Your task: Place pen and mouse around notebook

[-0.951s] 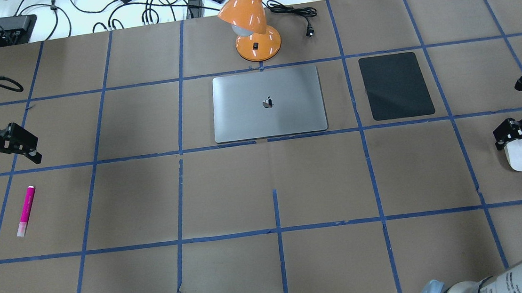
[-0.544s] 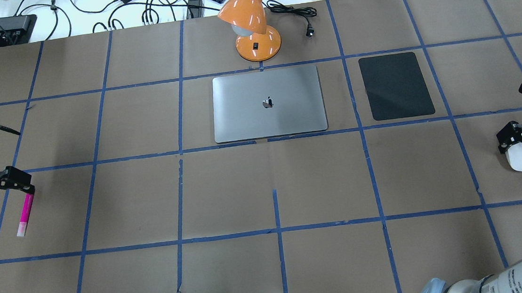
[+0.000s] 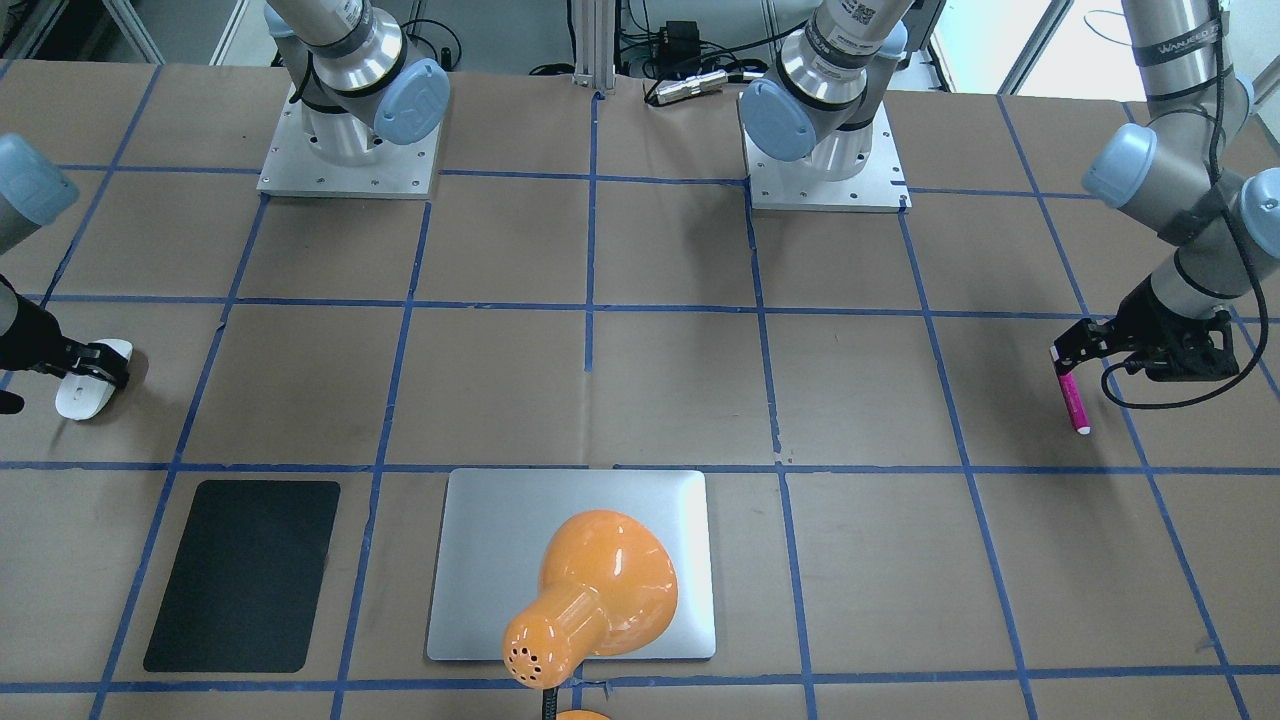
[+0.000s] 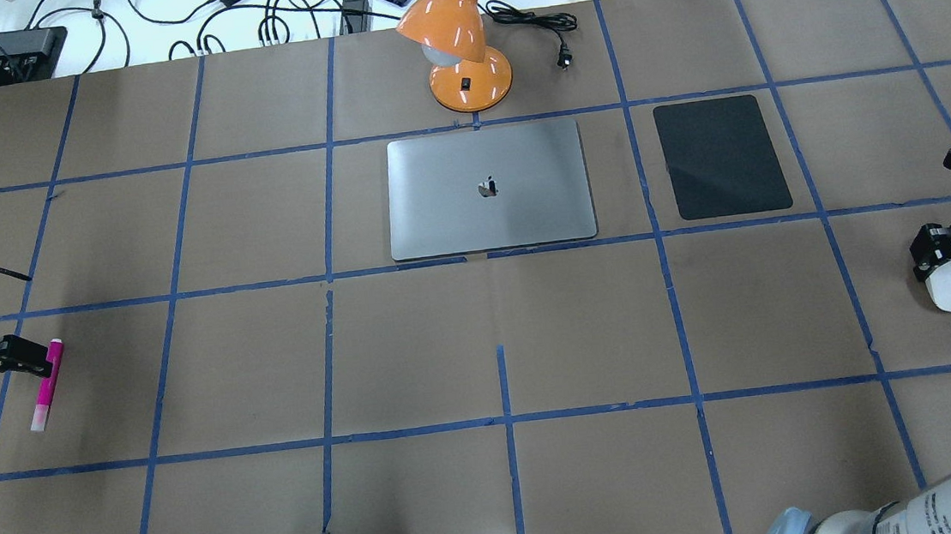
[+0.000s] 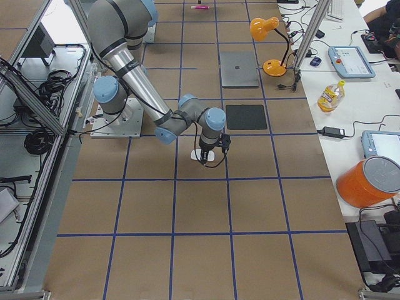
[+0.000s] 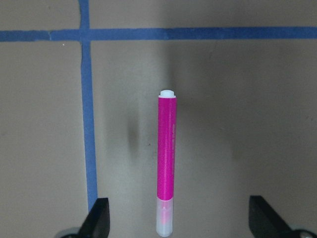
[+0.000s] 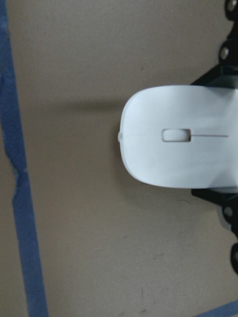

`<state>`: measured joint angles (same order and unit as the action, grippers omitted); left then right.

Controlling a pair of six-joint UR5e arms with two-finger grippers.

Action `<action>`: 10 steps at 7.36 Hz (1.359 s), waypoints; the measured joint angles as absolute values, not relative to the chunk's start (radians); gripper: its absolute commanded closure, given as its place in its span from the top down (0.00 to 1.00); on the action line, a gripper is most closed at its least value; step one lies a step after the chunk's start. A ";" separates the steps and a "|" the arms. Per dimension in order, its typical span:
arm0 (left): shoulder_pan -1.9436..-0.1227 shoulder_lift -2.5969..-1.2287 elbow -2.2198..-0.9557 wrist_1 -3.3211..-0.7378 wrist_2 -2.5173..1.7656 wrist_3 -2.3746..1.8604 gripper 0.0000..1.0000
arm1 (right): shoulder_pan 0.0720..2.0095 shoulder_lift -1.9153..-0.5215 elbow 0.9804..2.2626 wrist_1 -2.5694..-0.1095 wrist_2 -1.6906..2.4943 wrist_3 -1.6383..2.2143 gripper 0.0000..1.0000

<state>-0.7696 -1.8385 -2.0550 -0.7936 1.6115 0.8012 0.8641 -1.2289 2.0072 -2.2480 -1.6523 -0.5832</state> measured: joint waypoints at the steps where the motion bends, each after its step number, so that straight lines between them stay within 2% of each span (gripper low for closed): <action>1: -0.766 -1.865 -2.058 -0.777 1.606 0.800 0.97 | 0.887 -1.243 1.980 -2.216 -1.652 -0.579 0.46; 2: -0.765 -1.888 -2.059 -0.767 1.600 0.799 0.85 | 0.939 -1.250 1.928 -2.159 -1.652 -0.573 0.47; 3: -0.764 -1.898 -2.061 -0.763 1.597 0.801 0.81 | 1.014 -1.245 1.863 -2.099 -1.653 -0.559 0.48; 5: -0.763 -1.905 -2.067 -0.764 1.597 0.804 0.55 | 1.174 -1.180 1.727 -2.047 -1.648 -0.491 0.48; 6: -0.763 -1.908 -2.067 -0.767 1.599 0.804 0.48 | 1.254 -1.138 1.666 -2.042 -1.643 -0.436 0.50; 8: -0.763 -1.914 -2.068 -0.769 1.601 0.804 0.13 | 1.350 -1.051 1.574 -2.047 -1.629 -0.346 0.52; 9: -0.761 -1.915 -2.067 -0.769 1.602 0.804 0.05 | 1.365 -1.017 1.541 -2.051 -1.619 -0.327 0.52; 10: -0.758 -1.917 -2.067 -0.770 1.602 0.805 0.05 | 1.370 -0.987 1.513 -2.051 -1.615 -0.306 0.52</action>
<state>-0.7575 -1.9166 -2.0670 -0.7704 1.6020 0.8054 1.3704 -0.9873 1.5130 -2.0515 -1.6149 -0.3055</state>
